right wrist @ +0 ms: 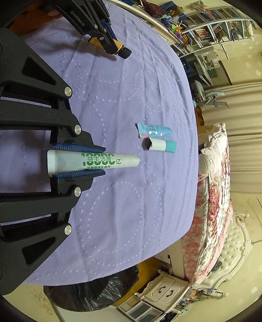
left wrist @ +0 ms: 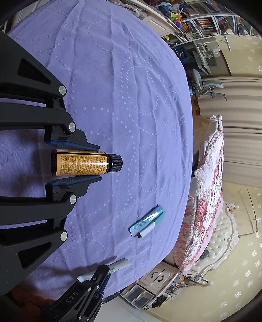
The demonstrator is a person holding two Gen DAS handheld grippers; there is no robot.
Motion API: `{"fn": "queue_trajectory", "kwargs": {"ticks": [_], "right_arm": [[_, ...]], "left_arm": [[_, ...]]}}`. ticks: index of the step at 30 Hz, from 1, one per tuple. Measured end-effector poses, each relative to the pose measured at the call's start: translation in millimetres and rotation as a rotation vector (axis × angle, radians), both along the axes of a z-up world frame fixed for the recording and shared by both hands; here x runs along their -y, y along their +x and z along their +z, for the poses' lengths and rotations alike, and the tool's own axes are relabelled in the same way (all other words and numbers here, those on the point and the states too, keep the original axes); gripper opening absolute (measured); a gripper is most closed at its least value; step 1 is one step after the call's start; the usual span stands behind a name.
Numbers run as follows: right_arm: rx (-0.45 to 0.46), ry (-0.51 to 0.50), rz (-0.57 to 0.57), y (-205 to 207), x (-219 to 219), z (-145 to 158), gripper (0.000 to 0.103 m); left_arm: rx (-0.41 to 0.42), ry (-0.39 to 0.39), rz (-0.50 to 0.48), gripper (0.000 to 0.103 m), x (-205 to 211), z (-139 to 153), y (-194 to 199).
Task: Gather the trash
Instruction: 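Lift and carry the amber bottle and toothpaste tube over the black bin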
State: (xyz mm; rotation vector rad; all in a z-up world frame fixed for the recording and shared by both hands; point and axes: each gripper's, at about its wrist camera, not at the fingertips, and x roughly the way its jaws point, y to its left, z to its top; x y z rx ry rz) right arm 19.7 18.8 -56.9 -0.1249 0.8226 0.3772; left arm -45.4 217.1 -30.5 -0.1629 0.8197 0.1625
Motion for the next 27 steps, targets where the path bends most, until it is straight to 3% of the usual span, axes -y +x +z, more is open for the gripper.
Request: {"fn": "queue_trajectory", "kwargs": {"ticks": [27], "right_arm": [[0.059,0.046,-0.281,15,132,18,0.017]], "left_arm": [[0.076,0.053,-0.293,0.025,150,29,52]]}}
